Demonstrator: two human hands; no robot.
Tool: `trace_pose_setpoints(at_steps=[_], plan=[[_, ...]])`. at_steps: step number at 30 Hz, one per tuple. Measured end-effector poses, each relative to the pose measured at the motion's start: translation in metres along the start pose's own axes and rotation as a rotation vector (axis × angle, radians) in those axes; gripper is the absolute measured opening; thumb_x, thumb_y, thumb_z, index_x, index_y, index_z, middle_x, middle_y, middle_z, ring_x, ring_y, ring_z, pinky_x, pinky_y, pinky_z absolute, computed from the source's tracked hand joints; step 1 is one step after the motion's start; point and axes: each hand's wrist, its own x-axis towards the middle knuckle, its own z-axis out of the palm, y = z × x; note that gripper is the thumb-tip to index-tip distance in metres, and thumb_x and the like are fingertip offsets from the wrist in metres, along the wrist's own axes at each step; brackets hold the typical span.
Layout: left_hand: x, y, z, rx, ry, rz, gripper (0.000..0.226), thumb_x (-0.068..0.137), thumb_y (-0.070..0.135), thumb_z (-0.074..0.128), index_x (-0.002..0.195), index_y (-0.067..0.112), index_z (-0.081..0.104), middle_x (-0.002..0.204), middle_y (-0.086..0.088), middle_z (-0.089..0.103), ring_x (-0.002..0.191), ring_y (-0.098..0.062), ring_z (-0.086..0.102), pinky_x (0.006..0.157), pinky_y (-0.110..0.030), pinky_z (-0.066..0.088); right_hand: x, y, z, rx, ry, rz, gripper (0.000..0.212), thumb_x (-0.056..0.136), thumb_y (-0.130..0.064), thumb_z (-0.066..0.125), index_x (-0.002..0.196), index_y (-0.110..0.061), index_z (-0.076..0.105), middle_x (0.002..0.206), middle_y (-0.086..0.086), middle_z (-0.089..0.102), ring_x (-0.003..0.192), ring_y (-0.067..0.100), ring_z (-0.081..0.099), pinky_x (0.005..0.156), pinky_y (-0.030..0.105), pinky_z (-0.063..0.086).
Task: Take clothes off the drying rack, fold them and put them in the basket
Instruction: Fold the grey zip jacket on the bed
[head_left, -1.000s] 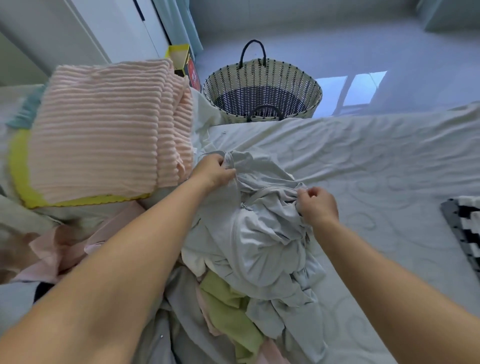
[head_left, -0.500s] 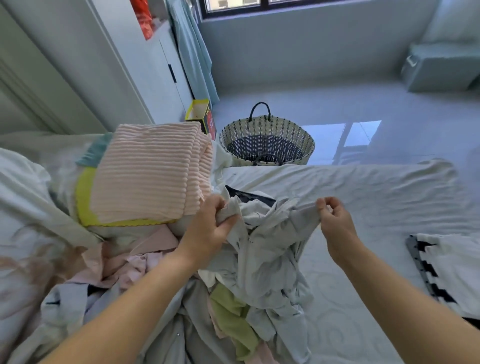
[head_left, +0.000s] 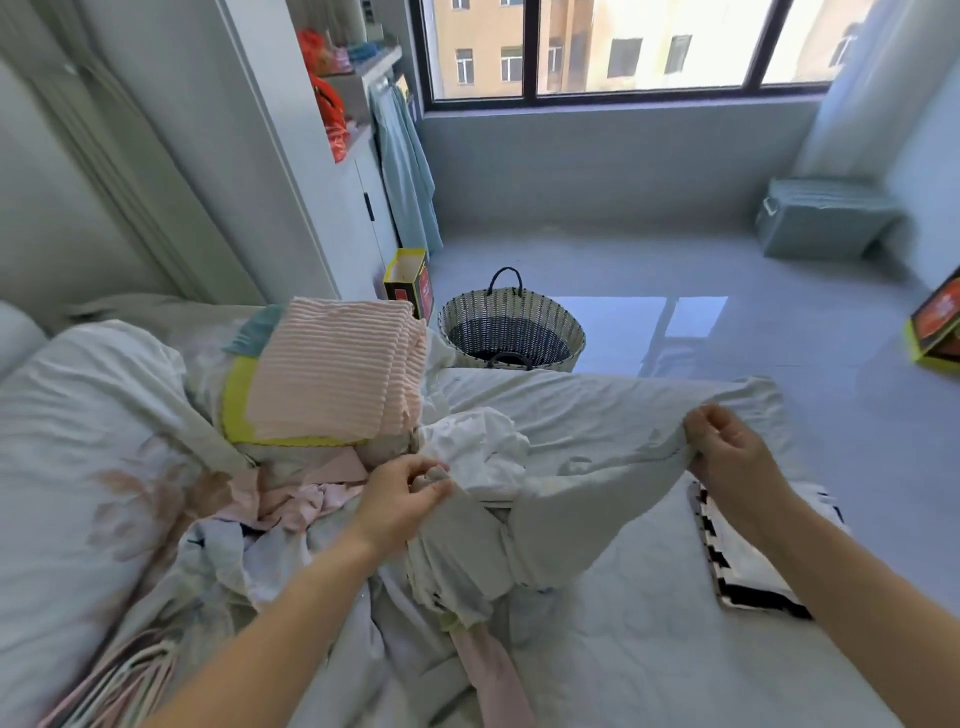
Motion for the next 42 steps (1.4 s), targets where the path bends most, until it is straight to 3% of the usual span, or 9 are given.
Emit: trace_pose_setpoints(at_steps=[5, 10, 13, 18, 22, 26, 30, 36, 42], plan=[[-0.037, 0.042, 0.003, -0.043, 0.109, 0.291, 0.032, 0.08, 0.016, 0.075, 0.072, 0.047, 0.071, 0.079, 0.005, 0.07, 0.077, -0.005, 0.065, 0.073, -0.019, 0.05, -0.049, 0.003, -0.027, -0.453, -0.06, 0.039, 0.029, 0.097, -0.006, 0.052, 0.068, -0.009, 0.053, 0.052, -0.007, 0.052, 0.052, 0.004, 0.048, 0.048, 0.011, 0.037], [-0.061, 0.094, 0.003, -0.05, 0.16, 0.522, 0.018, 0.076, 0.014, 0.07, 0.078, 0.031, 0.073, 0.077, 0.004, 0.057, 0.076, 0.003, 0.055, 0.071, -0.006, 0.039, -0.077, 0.006, -0.017, -1.102, -0.251, 0.068, 0.032, 0.089, -0.031, 0.063, 0.06, -0.024, 0.052, 0.054, -0.008, 0.051, 0.054, 0.006, 0.045, 0.054, 0.025, 0.034], [-0.073, 0.124, 0.002, -0.116, 0.164, 0.604, 0.017, 0.074, 0.012, 0.068, 0.083, 0.027, 0.071, 0.079, -0.003, 0.06, 0.078, 0.005, 0.055, 0.075, -0.007, 0.039, -0.088, 0.01, 0.013, -0.995, -0.235, 0.127, 0.036, 0.092, -0.046, 0.055, 0.071, -0.017, 0.059, 0.065, -0.004, 0.058, 0.065, 0.015, 0.058, 0.06, 0.03, 0.044], [-0.091, 0.161, -0.007, -0.126, 0.152, 0.737, 0.02, 0.075, 0.007, 0.067, 0.091, 0.019, 0.071, 0.076, 0.0, 0.053, 0.074, 0.006, 0.051, 0.071, -0.005, 0.036, -0.1, 0.045, 0.047, -0.636, -0.159, 0.502, 0.12, 0.057, -0.095, 0.013, 0.11, -0.002, 0.067, 0.108, 0.016, 0.066, 0.101, 0.029, 0.063, 0.096, 0.041, 0.049], [-0.093, 0.172, -0.02, -0.114, 0.121, 0.748, 0.023, 0.072, 0.017, 0.07, 0.083, 0.037, 0.075, 0.075, 0.015, 0.056, 0.072, 0.006, 0.049, 0.069, -0.005, 0.035, -0.105, 0.027, 0.068, -0.174, -0.112, 0.745, 0.085, 0.087, -0.075, 0.024, 0.119, -0.008, 0.064, 0.107, 0.014, 0.069, 0.098, 0.028, 0.065, 0.082, 0.04, 0.056], [-0.093, 0.167, -0.023, -0.071, 0.079, 0.744, 0.031, 0.069, 0.026, 0.075, 0.082, 0.054, 0.071, 0.082, 0.023, 0.058, 0.081, 0.004, 0.053, 0.075, -0.008, 0.038, -0.101, -0.011, 0.062, -0.098, -0.125, 0.431, 0.048, 0.073, -0.056, 0.073, 0.082, -0.009, 0.066, 0.085, 0.006, 0.065, 0.082, 0.019, 0.06, 0.063, 0.026, 0.045], [-0.094, 0.15, -0.029, 0.01, 0.032, 0.686, 0.02, 0.067, 0.042, 0.071, 0.082, 0.055, 0.071, 0.084, 0.01, 0.063, 0.082, -0.001, 0.057, 0.077, -0.01, 0.041, -0.091, -0.062, 0.042, -0.131, -0.095, 0.105, 0.018, 0.089, -0.025, 0.068, 0.079, -0.01, 0.068, 0.082, 0.01, 0.07, 0.074, 0.02, 0.064, 0.071, 0.037, 0.054], [-0.1, 0.116, -0.024, 0.199, -0.209, 0.17, 0.048, 0.058, 0.049, 0.081, 0.101, 0.035, 0.064, 0.091, 0.005, 0.063, 0.085, -0.006, 0.056, 0.069, -0.008, 0.041, -0.074, -0.121, 0.011, -1.057, -0.386, -0.127, 0.03, 0.089, -0.026, 0.066, 0.069, -0.008, 0.053, 0.07, 0.003, 0.051, 0.067, 0.018, 0.047, 0.056, 0.025, 0.034], [-0.104, 0.086, 0.011, 0.526, -0.548, -0.167, 0.045, 0.078, 0.052, 0.07, 0.06, 0.021, 0.042, 0.056, 0.007, 0.044, 0.05, -0.007, 0.042, 0.047, -0.022, 0.026, -0.086, -0.136, -0.002, -1.088, -0.301, -0.336, 0.076, 0.081, -0.029, 0.074, 0.141, -0.041, 0.029, 0.061, -0.01, 0.044, 0.06, 0.01, 0.042, 0.063, 0.023, 0.038]])
